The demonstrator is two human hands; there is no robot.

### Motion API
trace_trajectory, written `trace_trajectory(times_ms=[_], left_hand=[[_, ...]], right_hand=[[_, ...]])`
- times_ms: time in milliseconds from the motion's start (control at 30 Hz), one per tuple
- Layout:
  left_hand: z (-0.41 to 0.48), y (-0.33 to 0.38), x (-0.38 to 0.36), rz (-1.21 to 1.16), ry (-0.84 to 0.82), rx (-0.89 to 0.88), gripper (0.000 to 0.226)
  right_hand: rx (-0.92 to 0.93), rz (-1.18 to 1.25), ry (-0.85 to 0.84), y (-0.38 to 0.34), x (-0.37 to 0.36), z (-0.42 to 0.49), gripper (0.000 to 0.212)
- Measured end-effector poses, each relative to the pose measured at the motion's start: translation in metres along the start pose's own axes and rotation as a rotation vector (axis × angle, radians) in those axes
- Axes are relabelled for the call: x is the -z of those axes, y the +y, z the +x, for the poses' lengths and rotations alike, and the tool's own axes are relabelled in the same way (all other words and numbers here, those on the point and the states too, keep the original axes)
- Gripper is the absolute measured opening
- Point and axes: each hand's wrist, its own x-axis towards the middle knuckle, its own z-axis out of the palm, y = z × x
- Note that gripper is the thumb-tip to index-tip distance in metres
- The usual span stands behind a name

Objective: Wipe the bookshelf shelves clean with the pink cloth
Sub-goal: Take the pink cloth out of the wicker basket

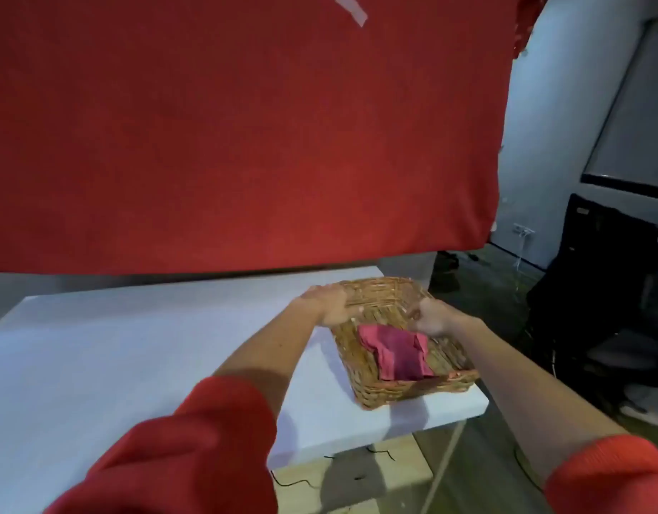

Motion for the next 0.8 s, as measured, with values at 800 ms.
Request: trace_trajectory(times_ms=[800], left_hand=[[0.096, 0.037, -0.099, -0.327, 0.035, 0.374, 0.039]], right_hand=[[0.094, 0.256, -0.076, 0.021, -0.038, 0.049, 0.015]])
